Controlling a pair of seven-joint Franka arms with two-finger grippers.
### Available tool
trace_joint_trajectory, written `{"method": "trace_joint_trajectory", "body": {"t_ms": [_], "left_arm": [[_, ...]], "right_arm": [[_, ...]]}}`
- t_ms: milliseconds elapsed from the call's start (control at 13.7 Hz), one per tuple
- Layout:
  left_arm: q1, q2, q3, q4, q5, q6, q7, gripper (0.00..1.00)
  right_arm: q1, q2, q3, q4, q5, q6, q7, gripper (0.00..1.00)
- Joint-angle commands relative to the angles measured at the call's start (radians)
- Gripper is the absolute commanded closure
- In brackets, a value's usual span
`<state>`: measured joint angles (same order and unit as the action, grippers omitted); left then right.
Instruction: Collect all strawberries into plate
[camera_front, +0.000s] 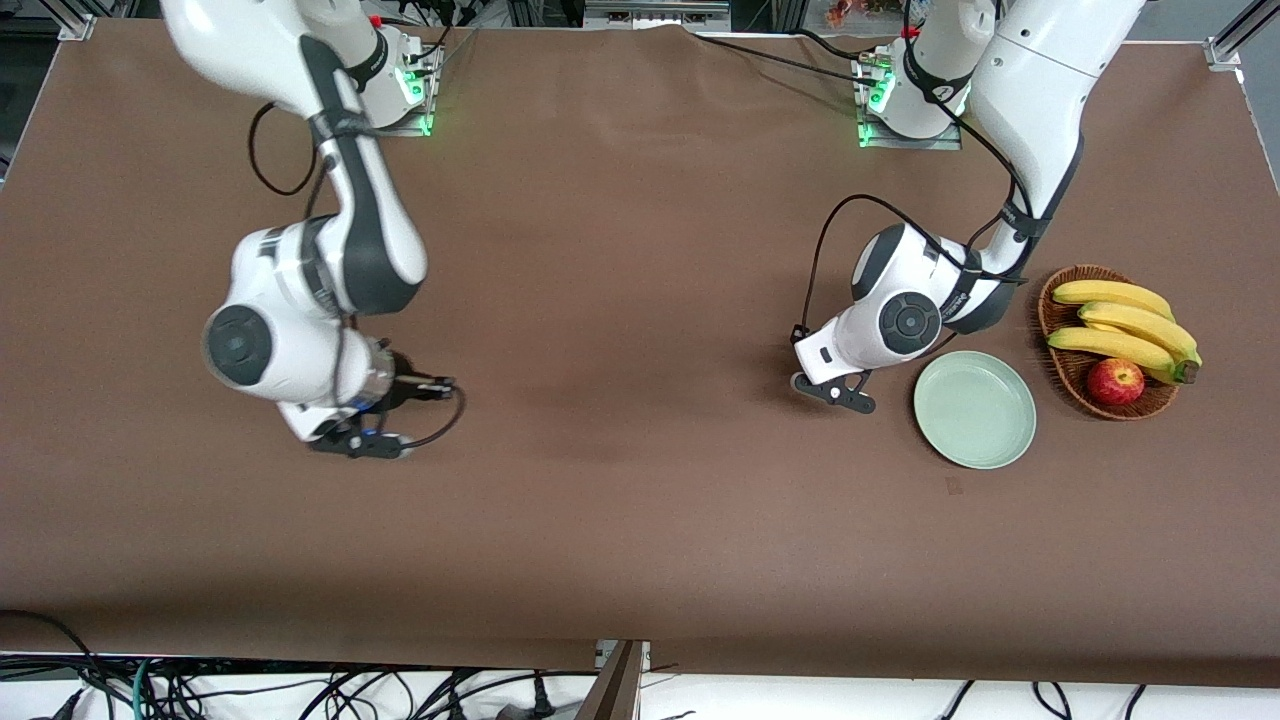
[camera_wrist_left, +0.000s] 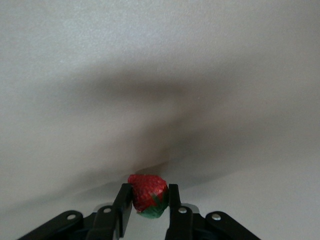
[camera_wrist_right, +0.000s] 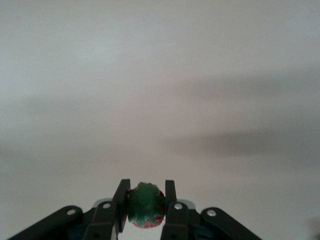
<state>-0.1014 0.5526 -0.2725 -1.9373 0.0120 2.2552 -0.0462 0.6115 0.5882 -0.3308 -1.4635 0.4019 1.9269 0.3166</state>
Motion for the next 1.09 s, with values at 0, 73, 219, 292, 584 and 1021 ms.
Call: {"method": "trace_joint_trajectory", "body": {"t_ms": [0, 73, 219, 292, 584, 1021], "left_arm": [[0.028, -0.082, 0.009, 0.052, 0.083, -0.170, 0.029, 1.00], [0.051, -0.082, 0.006, 0.111, 0.120, -0.256, 0.063, 1.00], [0.090, -0.076, 0.012, 0.196, 0.128, -0.367, 0.188, 1.00], [0.123, -0.073, 0.021, 0.204, 0.138, -0.368, 0.268, 1.00], [0.238, -0.008, 0.019, 0.196, 0.311, -0.301, 0.442, 1.00], [0.284, 0.053, 0.019, 0.136, 0.313, -0.129, 0.535, 0.58]], "right_arm": [[0.118, 0.067, 0.030, 0.041, 0.050, 0.055, 0.230, 0.96], [0.146, 0.091, 0.045, 0.054, 0.079, 0.128, 0.315, 0.96], [0.186, 0.140, 0.119, 0.086, 0.103, 0.265, 0.470, 0.94], [0.203, 0.163, 0.145, 0.090, 0.103, 0.332, 0.549, 0.94], [0.341, 0.298, 0.207, 0.133, 0.098, 0.714, 0.875, 0.77], [0.421, 0.374, 0.191, 0.203, 0.081, 0.947, 1.199, 0.11]]}}
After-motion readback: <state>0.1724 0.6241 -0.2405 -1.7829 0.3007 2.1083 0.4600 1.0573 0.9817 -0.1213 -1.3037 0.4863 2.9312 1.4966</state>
